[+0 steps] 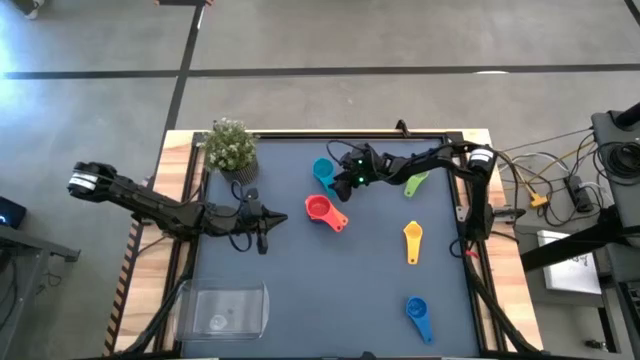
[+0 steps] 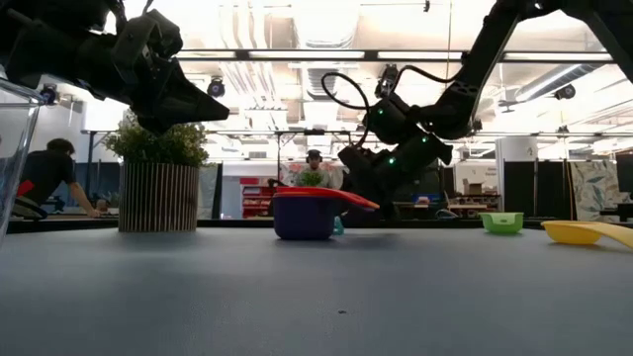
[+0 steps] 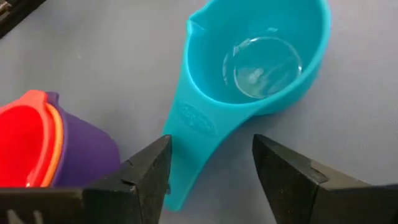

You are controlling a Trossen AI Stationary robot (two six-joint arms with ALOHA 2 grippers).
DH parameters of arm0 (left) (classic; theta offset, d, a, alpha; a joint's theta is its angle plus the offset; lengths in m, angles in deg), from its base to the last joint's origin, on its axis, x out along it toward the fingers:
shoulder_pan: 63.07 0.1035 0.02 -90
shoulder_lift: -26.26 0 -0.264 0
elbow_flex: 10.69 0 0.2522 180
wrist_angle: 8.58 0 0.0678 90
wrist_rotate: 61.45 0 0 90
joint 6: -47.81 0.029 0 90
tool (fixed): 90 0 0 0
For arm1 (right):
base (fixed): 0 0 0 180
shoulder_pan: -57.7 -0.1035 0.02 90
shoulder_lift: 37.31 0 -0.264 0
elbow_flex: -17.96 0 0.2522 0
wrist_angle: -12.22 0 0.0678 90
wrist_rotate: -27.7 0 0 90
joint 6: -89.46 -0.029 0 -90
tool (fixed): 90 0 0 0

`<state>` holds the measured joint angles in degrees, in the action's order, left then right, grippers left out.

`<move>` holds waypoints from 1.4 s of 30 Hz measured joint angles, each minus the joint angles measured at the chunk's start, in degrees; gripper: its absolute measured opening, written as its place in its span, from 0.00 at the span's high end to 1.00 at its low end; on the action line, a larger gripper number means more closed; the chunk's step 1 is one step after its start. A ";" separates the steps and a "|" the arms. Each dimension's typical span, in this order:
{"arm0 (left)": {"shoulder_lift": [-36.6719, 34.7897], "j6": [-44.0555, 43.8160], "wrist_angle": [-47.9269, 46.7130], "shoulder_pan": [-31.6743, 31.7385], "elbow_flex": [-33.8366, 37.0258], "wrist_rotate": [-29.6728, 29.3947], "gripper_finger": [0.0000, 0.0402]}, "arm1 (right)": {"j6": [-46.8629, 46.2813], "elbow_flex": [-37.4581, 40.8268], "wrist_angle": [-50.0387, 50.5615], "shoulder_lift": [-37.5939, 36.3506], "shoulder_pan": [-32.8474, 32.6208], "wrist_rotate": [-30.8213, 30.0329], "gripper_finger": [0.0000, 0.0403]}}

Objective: Nest measuring cups in basket
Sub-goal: Stack the light blue measuring cup on top of the orange measuring cup

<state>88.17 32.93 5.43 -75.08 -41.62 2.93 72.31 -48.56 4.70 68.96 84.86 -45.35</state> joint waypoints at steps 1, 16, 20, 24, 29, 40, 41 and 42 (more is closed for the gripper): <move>0.00 0.00 0.00 0.00 0.00 0.01 1.00 | 0.10 -0.16 0.03 0.14 0.00 0.00 0.52; 0.04 0.61 -0.15 0.00 0.00 0.01 1.00 | 2.96 -1.70 4.23 -5.70 0.00 0.01 0.98; 0.04 0.61 -0.15 0.00 0.00 0.03 1.00 | 4.26 -2.16 9.45 -11.53 -0.50 -0.02 0.98; 0.04 0.61 -0.29 0.00 0.02 0.01 1.00 | 4.73 -1.99 13.40 -17.44 -2.66 0.11 0.98; 0.04 0.61 -0.31 0.00 0.04 0.01 1.00 | 3.02 -1.07 15.96 -21.97 -6.50 3.55 0.98; 0.04 0.27 -0.31 0.00 0.05 0.02 1.00 | -17.17 11.93 -13.40 -22.28 -9.38 18.41 0.98; 0.05 0.24 -0.31 0.00 0.06 0.03 1.00 | -18.37 13.16 -14.80 -21.99 -9.40 17.98 0.98; 0.04 0.24 -0.33 0.00 0.07 0.03 1.00 | -19.68 14.33 -16.26 -21.64 -9.39 17.96 0.98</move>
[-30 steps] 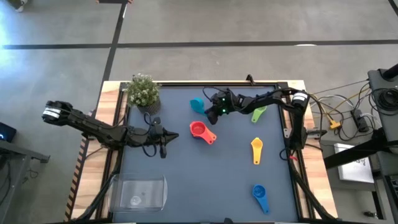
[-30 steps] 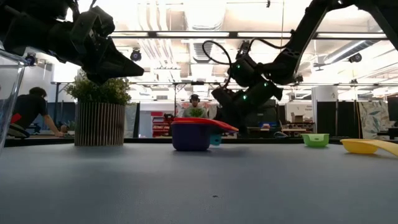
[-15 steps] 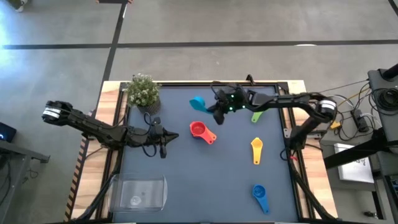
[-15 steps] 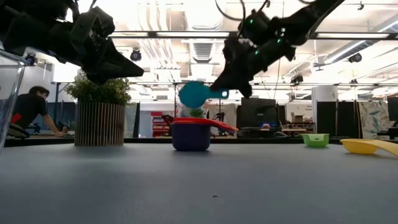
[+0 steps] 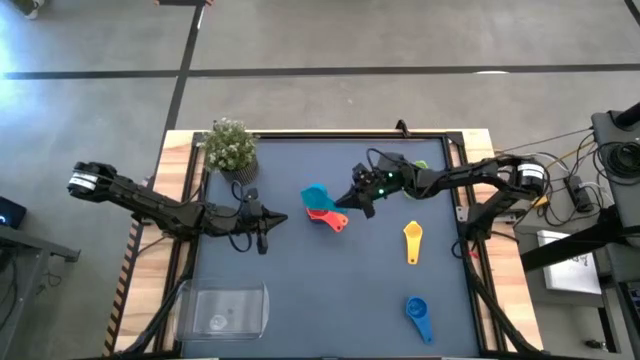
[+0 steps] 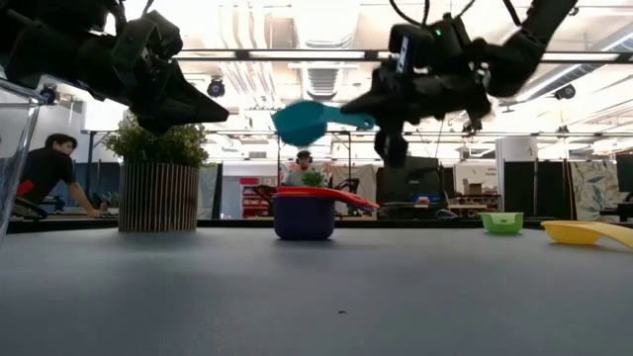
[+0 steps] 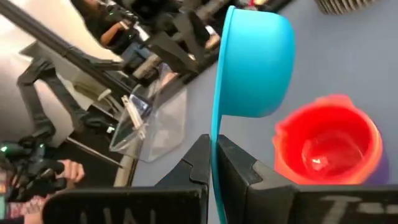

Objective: Nest measuring cups in basket
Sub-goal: Stack the light blue measuring cup on top of the orange measuring cup

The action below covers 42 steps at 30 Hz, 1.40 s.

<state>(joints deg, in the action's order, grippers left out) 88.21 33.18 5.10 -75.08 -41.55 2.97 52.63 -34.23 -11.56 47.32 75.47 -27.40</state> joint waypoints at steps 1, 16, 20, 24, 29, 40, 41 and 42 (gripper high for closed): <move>0.00 0.01 0.00 0.00 0.00 0.00 1.00 | -1.22 1.03 -1.50 0.32 0.00 0.01 0.98; 0.00 0.51 0.00 0.00 0.00 -0.76 1.00 | -6.10 4.62 -7.57 5.48 -0.03 -0.36 0.98; 0.01 0.42 0.00 0.00 -0.02 -0.85 1.00 | -7.18 4.22 -9.41 8.97 -0.03 0.02 0.98; 0.01 0.42 0.00 0.00 -0.01 -0.87 1.00 | -9.29 3.78 -12.58 11.82 0.00 0.80 0.98; 0.00 0.42 0.00 0.00 0.00 -0.87 1.00 | -9.47 3.18 -12.93 13.12 0.33 1.02 0.98; 0.00 0.39 -0.05 0.00 0.00 -0.85 1.00 | -7.07 3.18 -9.88 11.08 2.15 1.10 0.87; 0.02 0.39 -0.05 0.00 0.00 -0.87 1.00 | -6.58 3.18 -9.27 10.88 2.15 1.11 0.86; 0.00 0.37 -0.05 -0.02 0.00 -0.85 1.00 | -5.99 3.18 -8.43 10.65 2.15 1.19 0.84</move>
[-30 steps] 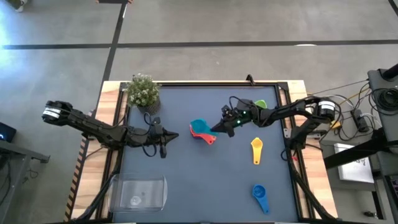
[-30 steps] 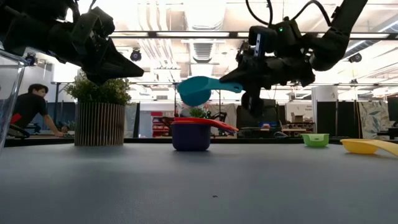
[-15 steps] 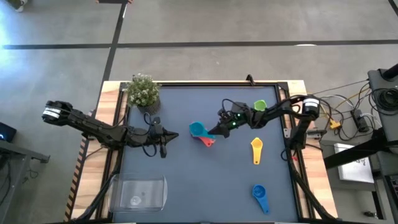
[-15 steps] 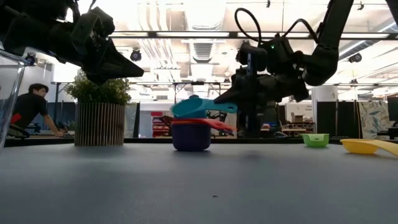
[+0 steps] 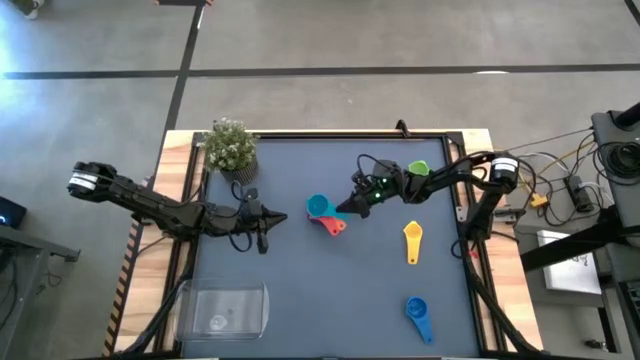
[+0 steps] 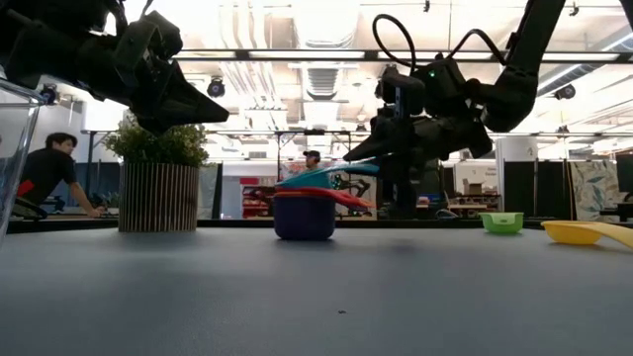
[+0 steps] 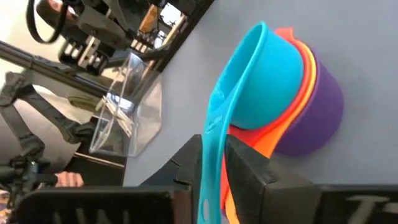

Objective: Nest measuring cups in basket
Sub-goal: Stack the light blue measuring cup on top of the orange measuring cup, then stack the green measuring cup on top of the light blue measuring cup

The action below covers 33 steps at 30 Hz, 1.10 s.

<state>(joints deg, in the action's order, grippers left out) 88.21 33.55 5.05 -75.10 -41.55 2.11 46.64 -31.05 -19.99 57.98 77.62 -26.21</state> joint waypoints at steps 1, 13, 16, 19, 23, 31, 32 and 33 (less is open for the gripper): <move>0.02 0.00 -0.02 0.02 0.00 0.00 1.00 | 0.50 0.00 0.71 -0.13 0.00 0.11 0.82; 0.02 0.00 -0.01 0.02 0.00 0.00 1.00 | 6.09 0.00 6.35 -1.75 -0.15 4.48 0.58; 0.02 0.00 -0.01 0.00 0.00 0.00 1.00 | 7.01 0.00 9.45 -3.87 -0.25 5.54 0.55; 0.00 0.00 -0.02 0.00 0.00 0.00 1.00 | 8.74 0.00 13.04 -6.58 -0.56 6.91 0.54; 0.02 -0.02 -0.01 0.01 0.00 0.00 1.00 | 11.02 0.00 18.15 -10.93 -0.68 6.97 0.55; 0.02 -0.42 -0.13 0.00 0.00 0.01 1.00 | 20.54 0.00 34.54 -25.03 -1.60 4.40 0.54; 0.02 -0.42 -0.19 0.01 0.00 0.00 1.00 | 22.13 0.00 37.57 -27.32 -2.38 2.76 0.55; 0.02 -0.42 -0.29 0.00 0.00 0.01 1.00 | 23.80 0.00 40.88 -29.49 -3.40 0.91 0.55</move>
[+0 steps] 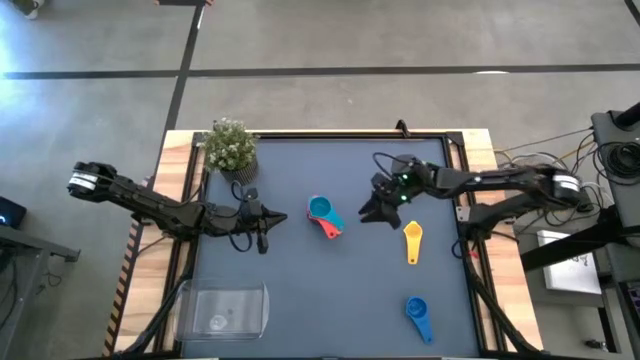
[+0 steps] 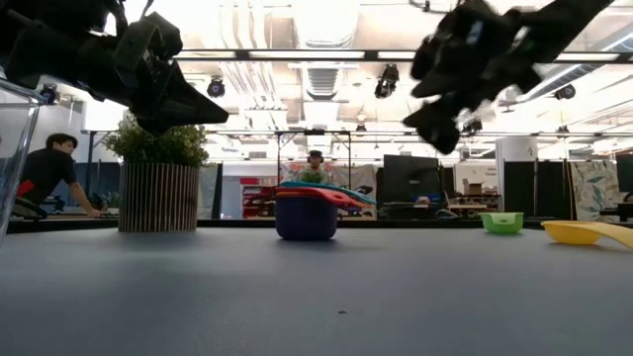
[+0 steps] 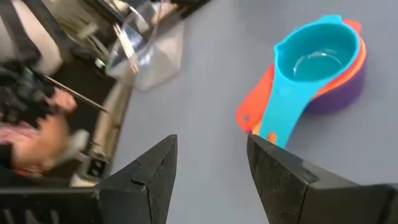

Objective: Nest measuring cups in basket
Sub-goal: Stack the green measuring cup on top of the light blue measuring cup

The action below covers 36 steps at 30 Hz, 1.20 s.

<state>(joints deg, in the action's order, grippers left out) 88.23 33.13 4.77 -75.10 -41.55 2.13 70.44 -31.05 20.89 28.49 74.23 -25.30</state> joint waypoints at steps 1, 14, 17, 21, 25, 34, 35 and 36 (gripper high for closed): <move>0.00 0.00 -0.06 0.00 0.00 -0.01 1.00 | 1.85 0.00 3.30 -2.14 -1.27 -2.25 0.55; 0.00 -0.90 -0.13 0.02 0.00 -0.01 1.00 | 9.11 0.00 21.78 -14.55 -24.39 -22.42 0.55; 0.00 -1.11 -0.13 0.00 0.00 0.00 1.00 | 9.06 0.00 24.74 -13.97 -27.64 -22.53 0.56; 0.00 -1.12 -0.13 0.00 0.00 -0.01 1.00 | 5.15 0.61 27.62 -12.28 -31.76 -21.94 0.57; 0.00 -1.11 -0.11 0.01 0.00 -0.01 1.00 | 3.12 0.88 28.15 -9.45 -35.37 -22.06 0.59; 0.00 -1.11 0.05 0.00 0.00 -0.01 1.00 | 0.93 -2.94 42.96 -10.17 -34.27 -50.34 0.63; 0.00 -1.11 0.05 0.00 0.00 -0.01 1.00 | 0.70 -2.95 43.69 -10.78 -33.22 -52.11 0.64; 0.00 -1.11 0.09 0.01 0.00 -0.01 1.00 | 0.33 -2.95 44.40 -11.27 -31.65 -52.67 0.65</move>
<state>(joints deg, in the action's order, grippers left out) 88.23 32.02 4.86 -75.09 -41.55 2.11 70.77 -34.00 65.29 17.21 42.58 -77.96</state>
